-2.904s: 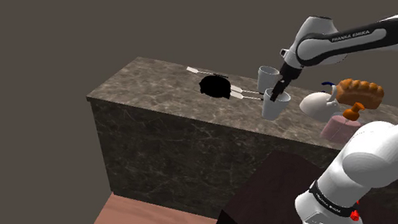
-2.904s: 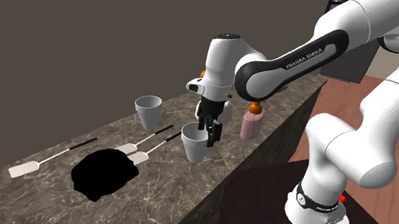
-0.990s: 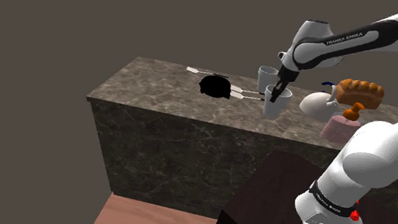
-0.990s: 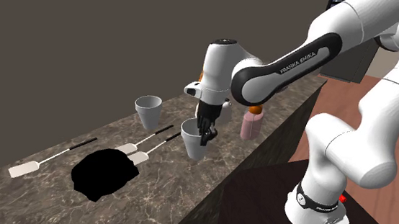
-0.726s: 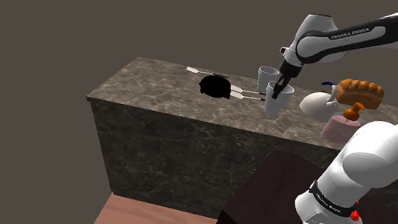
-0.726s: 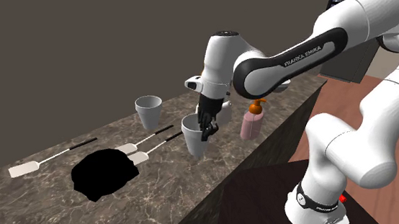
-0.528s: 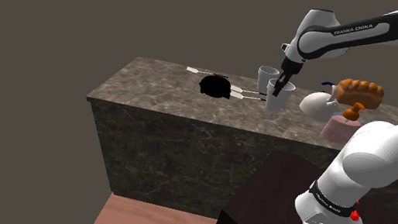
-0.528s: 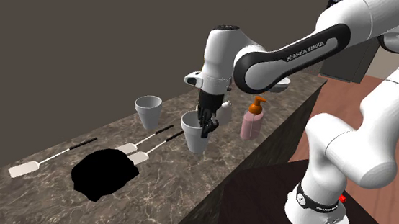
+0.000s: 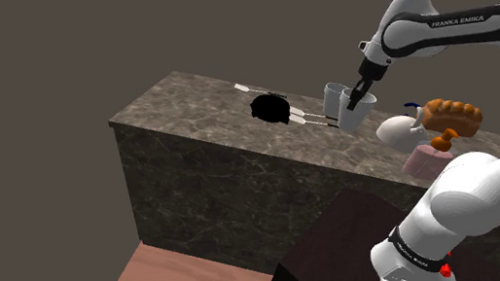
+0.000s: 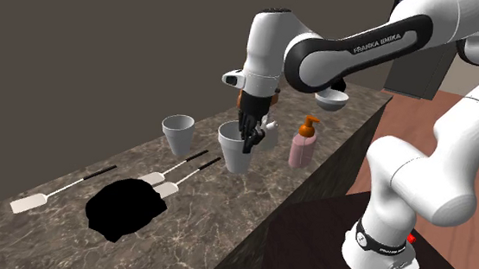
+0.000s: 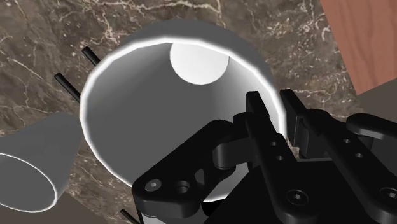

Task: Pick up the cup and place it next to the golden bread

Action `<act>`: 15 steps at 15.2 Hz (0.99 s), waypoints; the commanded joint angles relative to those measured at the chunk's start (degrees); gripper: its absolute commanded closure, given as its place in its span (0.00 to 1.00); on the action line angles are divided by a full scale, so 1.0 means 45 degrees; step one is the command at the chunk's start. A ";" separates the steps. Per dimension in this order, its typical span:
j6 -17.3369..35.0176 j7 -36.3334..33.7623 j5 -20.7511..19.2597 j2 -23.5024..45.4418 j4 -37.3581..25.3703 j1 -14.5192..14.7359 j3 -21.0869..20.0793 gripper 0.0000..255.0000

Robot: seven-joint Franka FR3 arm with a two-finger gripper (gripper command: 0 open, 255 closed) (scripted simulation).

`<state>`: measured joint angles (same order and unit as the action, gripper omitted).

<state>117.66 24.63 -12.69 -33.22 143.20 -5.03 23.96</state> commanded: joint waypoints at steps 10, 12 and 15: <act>-0.1966 -0.0002 0.0256 -0.0225 -0.1740 0.0117 -0.0365 1.00; -0.2306 0.0004 0.0299 -0.0232 -0.2073 0.0139 -0.0421 1.00; -0.2811 0.0015 0.0365 -0.0220 -0.2588 0.0173 -0.0499 1.00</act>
<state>105.89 24.51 -11.12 -34.33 132.57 -4.29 21.71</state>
